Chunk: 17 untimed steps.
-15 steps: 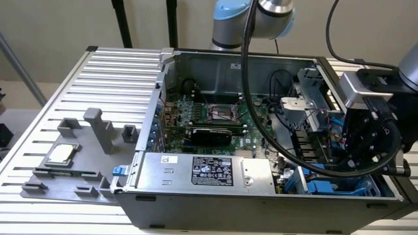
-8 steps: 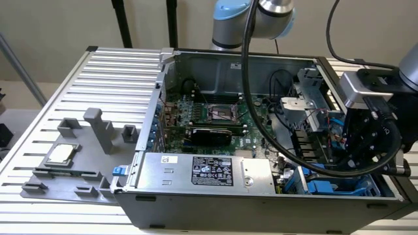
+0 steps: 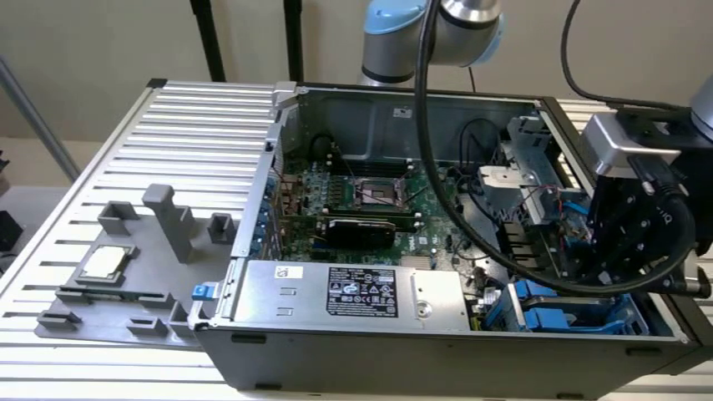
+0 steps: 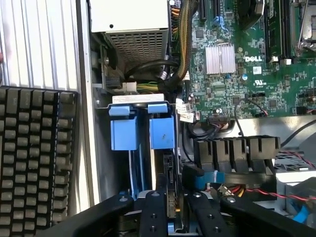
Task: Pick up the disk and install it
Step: 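Insert the first disk wire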
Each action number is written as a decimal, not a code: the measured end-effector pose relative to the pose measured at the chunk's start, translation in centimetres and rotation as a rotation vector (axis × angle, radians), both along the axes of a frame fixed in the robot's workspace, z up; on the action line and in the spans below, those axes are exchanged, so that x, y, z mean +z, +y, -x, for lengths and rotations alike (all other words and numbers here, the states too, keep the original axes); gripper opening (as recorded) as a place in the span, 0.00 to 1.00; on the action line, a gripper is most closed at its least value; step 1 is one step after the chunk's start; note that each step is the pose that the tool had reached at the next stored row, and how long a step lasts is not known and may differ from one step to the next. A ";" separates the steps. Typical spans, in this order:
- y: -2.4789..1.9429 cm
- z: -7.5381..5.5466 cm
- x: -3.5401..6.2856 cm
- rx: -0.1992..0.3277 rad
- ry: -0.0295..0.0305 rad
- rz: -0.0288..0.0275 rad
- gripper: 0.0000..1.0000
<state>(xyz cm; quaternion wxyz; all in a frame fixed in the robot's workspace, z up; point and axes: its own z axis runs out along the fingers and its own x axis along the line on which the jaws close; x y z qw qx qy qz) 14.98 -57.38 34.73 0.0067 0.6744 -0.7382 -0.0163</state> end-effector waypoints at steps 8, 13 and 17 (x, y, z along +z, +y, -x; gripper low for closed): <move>0.00 0.0 3.60 0.000 0.0002 0.0001 0.00; 0.00 0.1 4.86 0.000 0.0002 -0.0004 0.00; 0.00 1.3 4.86 0.000 0.0002 0.0001 0.00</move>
